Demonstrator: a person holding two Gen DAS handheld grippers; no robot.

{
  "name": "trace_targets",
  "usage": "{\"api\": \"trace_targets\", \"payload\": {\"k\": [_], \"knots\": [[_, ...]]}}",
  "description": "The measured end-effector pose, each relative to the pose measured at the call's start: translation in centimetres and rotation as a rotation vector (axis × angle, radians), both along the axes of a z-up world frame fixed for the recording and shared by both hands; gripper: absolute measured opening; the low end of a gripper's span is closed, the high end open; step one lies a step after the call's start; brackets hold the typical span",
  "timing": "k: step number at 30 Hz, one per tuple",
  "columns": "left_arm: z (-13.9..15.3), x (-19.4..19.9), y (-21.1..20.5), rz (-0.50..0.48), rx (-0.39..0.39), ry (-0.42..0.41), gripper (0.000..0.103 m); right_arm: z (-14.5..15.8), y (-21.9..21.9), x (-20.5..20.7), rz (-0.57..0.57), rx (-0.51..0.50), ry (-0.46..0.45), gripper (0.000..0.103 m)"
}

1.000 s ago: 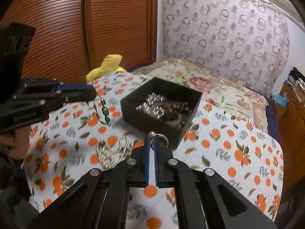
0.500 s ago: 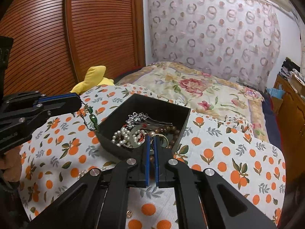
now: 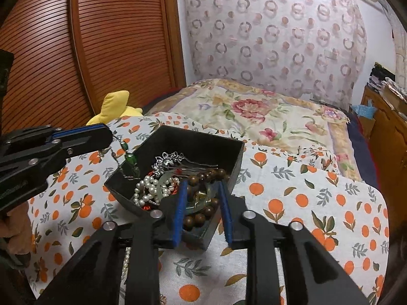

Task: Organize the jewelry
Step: 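Lower the pearls into the box with left tool while right tool drops the gold ring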

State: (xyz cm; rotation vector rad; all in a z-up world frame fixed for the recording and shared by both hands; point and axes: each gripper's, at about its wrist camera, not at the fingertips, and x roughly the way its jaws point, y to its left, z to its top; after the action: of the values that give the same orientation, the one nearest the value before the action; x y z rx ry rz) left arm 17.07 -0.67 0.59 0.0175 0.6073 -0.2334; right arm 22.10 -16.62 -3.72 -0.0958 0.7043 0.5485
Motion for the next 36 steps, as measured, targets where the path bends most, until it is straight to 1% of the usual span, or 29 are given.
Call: {"api": "trace_targets", "payload": {"k": [5,9,15,22,24,25,26,28,30,32,36], "knots": [[-0.2,0.3,-0.1,0.003,-0.005,0.003,0.004,0.7,-0.8,-1.0,-0.021,0.001,-0.026,0.028],[-0.5,1.0,-0.7,0.005,0.003,0.011,0.004,2.0,-2.1,-3.3,-0.065,0.006,-0.064,0.028],[-1.4,2.1,-1.6,0.01,0.008,0.027,0.004,3.7,-4.2,-6.7,-0.103,0.043,-0.112,0.028],[-2.4,3.1,-2.6,0.02,0.021,0.044,0.004,4.4,-5.8,-8.4,-0.114,0.049,-0.138,0.028],[-2.5,3.1,-2.7,0.022,0.021,0.05,0.013,4.3,-5.8,-8.4,-0.118,0.046,-0.138,0.028],[-2.5,3.0,-2.7,0.022,0.019,0.049,0.026,4.2,-5.9,-8.4,-0.119,0.046,-0.137,0.028],[-2.5,2.7,-2.7,0.025,0.021,0.043,0.035,4.0,-6.0,-8.5,-0.119,0.047,-0.133,0.028],[-2.4,2.1,-2.7,0.025,0.023,0.035,0.037,4.0,-6.1,-8.7,-0.118,0.049,-0.131,0.028],[-2.3,1.4,-2.5,0.02,0.022,0.035,0.043,3.9,-6.2,-9.0,-0.116,0.05,-0.13,0.028],[-2.2,0.4,-2.2,0.017,0.021,0.028,0.054,3.7,-6.1,-9.3,-0.111,0.052,-0.128,0.028],[-2.1,-1.7,-1.2,0.009,0.028,0.017,0.07,3.1,-5.6,-10.0,-0.096,0.044,-0.123,0.028]]}}
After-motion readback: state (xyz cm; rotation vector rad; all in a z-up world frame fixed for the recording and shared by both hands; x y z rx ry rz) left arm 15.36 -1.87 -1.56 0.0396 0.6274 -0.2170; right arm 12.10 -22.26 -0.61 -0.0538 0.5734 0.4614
